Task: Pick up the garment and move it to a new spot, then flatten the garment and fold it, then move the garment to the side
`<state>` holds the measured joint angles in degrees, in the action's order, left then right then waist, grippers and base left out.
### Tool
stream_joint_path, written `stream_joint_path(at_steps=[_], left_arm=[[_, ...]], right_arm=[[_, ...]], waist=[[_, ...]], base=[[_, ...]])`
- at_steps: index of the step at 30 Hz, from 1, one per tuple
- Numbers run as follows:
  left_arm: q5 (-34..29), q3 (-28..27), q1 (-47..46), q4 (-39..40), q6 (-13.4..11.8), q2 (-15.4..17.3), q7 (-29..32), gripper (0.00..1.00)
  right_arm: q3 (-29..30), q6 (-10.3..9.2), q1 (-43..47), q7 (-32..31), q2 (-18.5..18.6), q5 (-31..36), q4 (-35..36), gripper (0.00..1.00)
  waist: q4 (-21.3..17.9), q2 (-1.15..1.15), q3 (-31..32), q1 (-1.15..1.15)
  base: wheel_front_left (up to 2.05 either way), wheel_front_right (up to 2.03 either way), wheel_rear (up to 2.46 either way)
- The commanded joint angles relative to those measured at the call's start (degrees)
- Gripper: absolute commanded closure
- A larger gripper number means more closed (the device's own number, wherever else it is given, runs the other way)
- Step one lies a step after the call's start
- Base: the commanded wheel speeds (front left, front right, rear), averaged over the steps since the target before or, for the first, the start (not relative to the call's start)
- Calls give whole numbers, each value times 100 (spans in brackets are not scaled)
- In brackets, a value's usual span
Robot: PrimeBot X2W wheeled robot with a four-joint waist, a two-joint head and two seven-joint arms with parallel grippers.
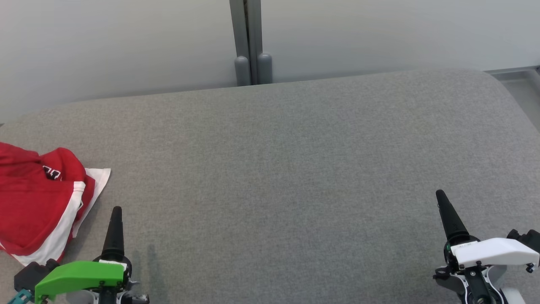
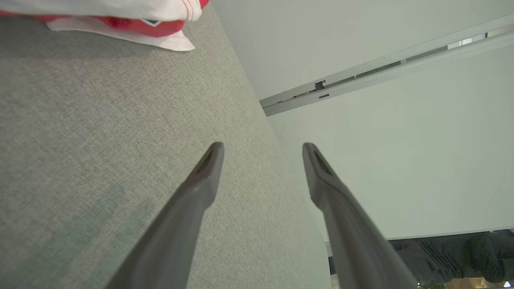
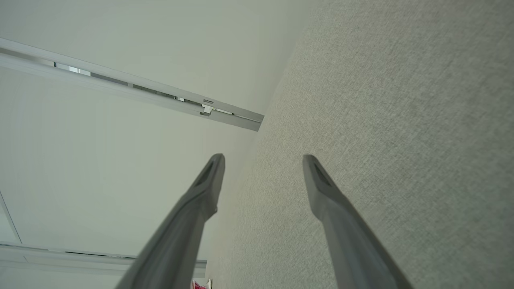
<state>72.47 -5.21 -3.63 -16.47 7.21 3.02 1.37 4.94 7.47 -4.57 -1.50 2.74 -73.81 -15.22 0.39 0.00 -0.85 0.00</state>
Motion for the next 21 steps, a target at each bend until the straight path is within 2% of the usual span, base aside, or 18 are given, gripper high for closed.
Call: stream_joint_path(at_steps=[1,9,21], left_arm=[[-313,28,-123,98,10,91,-64,0],[-1223,134,-226,126,-1,157,-248,0],[-2393,345,-407,78,-152,254,-502,0]], right_arm=[[-1,1,-158,73,34,295,112,0],[-31,1,-227,258,-7,1209,113,0],[-136,1,-471,511,-12,2385,18,0]], waist=[[6,0,-9,0],[33,0,-58,0],[73,0,-124,0]], base=[[0,0,0],[0,0,0],[0,0,0]])
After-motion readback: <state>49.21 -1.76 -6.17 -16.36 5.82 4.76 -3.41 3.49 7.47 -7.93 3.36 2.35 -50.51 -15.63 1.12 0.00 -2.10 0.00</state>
